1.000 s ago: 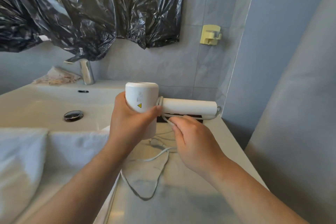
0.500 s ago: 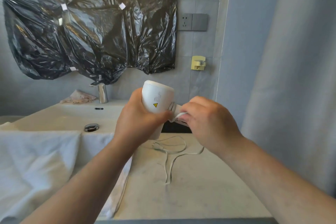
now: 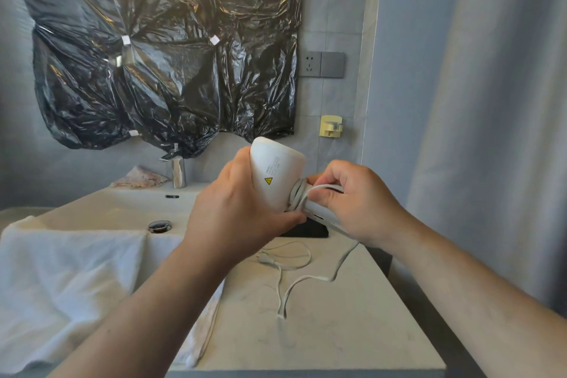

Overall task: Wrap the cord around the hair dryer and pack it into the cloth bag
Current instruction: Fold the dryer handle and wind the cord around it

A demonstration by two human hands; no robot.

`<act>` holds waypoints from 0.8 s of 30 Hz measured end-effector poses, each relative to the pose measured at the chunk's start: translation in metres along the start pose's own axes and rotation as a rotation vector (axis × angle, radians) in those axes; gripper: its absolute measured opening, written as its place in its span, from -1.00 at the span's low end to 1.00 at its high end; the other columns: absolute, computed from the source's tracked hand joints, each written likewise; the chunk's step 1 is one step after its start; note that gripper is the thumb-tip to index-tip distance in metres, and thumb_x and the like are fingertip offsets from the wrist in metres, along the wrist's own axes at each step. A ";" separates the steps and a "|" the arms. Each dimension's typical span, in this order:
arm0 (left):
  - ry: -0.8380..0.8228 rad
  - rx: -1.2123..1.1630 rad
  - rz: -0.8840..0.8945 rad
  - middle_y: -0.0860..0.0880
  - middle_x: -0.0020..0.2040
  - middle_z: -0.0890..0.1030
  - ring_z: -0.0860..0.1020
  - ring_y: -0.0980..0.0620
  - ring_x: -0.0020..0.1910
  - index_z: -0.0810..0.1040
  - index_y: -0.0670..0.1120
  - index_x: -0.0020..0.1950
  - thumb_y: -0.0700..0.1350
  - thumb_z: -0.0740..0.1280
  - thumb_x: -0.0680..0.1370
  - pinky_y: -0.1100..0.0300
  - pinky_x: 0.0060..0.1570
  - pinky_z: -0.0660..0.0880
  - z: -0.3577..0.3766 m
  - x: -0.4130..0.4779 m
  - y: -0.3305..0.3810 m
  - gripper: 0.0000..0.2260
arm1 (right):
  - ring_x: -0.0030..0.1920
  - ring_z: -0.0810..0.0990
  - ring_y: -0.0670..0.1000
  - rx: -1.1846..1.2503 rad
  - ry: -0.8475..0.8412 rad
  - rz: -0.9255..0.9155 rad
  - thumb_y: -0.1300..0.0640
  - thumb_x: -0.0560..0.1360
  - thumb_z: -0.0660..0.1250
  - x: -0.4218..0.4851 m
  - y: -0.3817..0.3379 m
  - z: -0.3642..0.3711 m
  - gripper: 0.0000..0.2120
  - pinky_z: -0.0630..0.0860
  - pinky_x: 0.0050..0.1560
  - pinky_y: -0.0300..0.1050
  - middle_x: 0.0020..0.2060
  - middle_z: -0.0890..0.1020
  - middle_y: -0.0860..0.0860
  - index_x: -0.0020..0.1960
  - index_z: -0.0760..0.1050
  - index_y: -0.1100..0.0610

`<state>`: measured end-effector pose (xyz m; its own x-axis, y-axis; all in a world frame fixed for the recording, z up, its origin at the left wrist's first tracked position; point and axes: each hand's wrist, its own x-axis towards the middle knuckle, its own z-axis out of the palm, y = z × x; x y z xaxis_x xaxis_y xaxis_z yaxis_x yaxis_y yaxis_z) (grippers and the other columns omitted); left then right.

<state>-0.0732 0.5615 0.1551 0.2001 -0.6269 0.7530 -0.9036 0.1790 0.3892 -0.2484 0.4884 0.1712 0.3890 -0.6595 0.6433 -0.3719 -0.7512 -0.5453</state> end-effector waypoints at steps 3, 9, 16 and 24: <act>-0.022 0.080 -0.035 0.03 0.14 0.54 0.55 -0.11 0.10 0.23 -0.02 0.34 0.30 0.58 0.13 0.08 -0.14 0.43 0.003 -0.001 0.008 -0.06 | -0.20 0.55 -0.20 0.023 0.023 0.014 0.13 0.44 0.48 0.000 0.000 0.000 -0.80 0.45 -0.14 -0.22 -0.25 0.63 -0.15 -0.28 0.50 -0.04; 0.021 -0.021 0.014 0.03 0.08 0.52 0.52 -0.04 0.05 0.29 -0.02 0.29 0.24 0.54 0.19 0.05 -0.12 0.47 0.004 0.001 0.004 -0.20 | -0.30 0.52 -0.25 0.053 0.040 0.005 0.12 0.43 0.48 -0.002 -0.006 -0.001 -0.86 0.40 -0.27 -0.38 -0.34 0.61 -0.12 -0.25 0.54 -0.02; -0.081 -0.335 -0.075 0.13 -0.04 0.55 0.54 0.13 -0.03 0.46 0.09 0.11 0.24 0.62 0.10 0.19 -0.18 0.47 0.007 0.006 -0.022 -0.32 | -0.30 0.51 -0.23 0.070 0.035 0.007 0.11 0.39 0.51 -0.004 -0.003 0.011 -0.90 0.41 -0.29 -0.38 -0.33 0.63 -0.09 -0.21 0.60 0.07; -0.093 -0.200 -0.029 0.26 -0.06 0.52 0.53 0.08 -0.04 0.41 0.14 0.23 0.11 0.63 0.20 0.10 -0.10 0.48 -0.006 0.009 -0.026 -0.32 | -0.32 0.55 -0.27 0.046 -0.119 -0.013 0.20 0.49 0.42 0.006 -0.001 0.009 -0.94 0.46 -0.24 -0.42 -0.32 0.66 -0.11 -0.14 0.64 0.07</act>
<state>-0.0455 0.5558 0.1542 0.1802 -0.6997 0.6913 -0.8031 0.3012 0.5141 -0.2379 0.4848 0.1708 0.4920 -0.6464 0.5833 -0.3286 -0.7582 -0.5631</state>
